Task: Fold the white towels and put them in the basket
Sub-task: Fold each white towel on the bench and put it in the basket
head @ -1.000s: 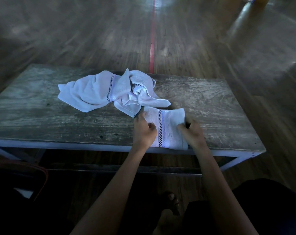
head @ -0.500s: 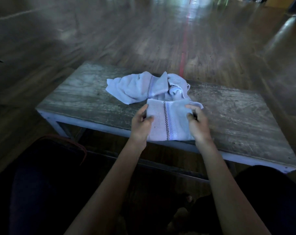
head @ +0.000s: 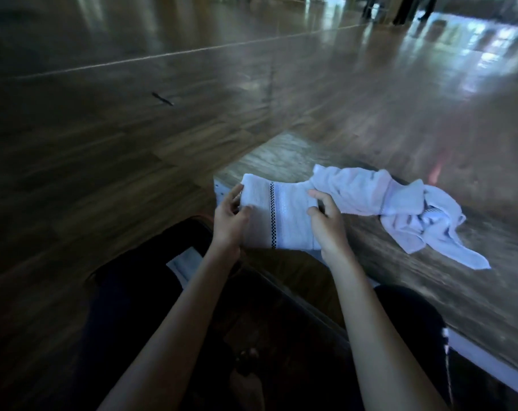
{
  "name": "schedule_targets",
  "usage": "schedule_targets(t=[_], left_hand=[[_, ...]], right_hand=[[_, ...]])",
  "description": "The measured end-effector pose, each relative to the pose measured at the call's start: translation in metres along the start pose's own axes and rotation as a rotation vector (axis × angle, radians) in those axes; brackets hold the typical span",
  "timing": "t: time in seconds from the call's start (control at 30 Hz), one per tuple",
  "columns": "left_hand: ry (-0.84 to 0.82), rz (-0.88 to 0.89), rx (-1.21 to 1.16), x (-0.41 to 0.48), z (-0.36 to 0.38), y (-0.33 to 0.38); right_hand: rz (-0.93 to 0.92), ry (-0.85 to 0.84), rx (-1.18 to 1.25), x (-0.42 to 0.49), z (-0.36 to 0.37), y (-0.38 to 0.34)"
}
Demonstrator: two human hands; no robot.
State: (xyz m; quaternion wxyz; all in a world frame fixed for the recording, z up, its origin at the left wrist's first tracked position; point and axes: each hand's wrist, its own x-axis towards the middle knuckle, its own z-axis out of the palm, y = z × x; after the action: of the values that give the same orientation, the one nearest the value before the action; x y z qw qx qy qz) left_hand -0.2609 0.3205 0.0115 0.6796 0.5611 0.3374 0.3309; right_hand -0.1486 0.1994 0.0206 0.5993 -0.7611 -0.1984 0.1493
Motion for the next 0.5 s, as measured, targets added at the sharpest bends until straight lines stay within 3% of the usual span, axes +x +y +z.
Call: schedule_targets(t=[0.3,0.5], left_hand=[[0.308,0.046,-0.007,-0.002,-0.091,0.011],[0.448,0.040,0.031,0.011,-0.151,-0.008]], right_hand=[[-0.053,-0.280,-0.043,0.002,0.095,-0.040],[-0.081,-0.461,-0.048,0.019,0.169,-0.030]])
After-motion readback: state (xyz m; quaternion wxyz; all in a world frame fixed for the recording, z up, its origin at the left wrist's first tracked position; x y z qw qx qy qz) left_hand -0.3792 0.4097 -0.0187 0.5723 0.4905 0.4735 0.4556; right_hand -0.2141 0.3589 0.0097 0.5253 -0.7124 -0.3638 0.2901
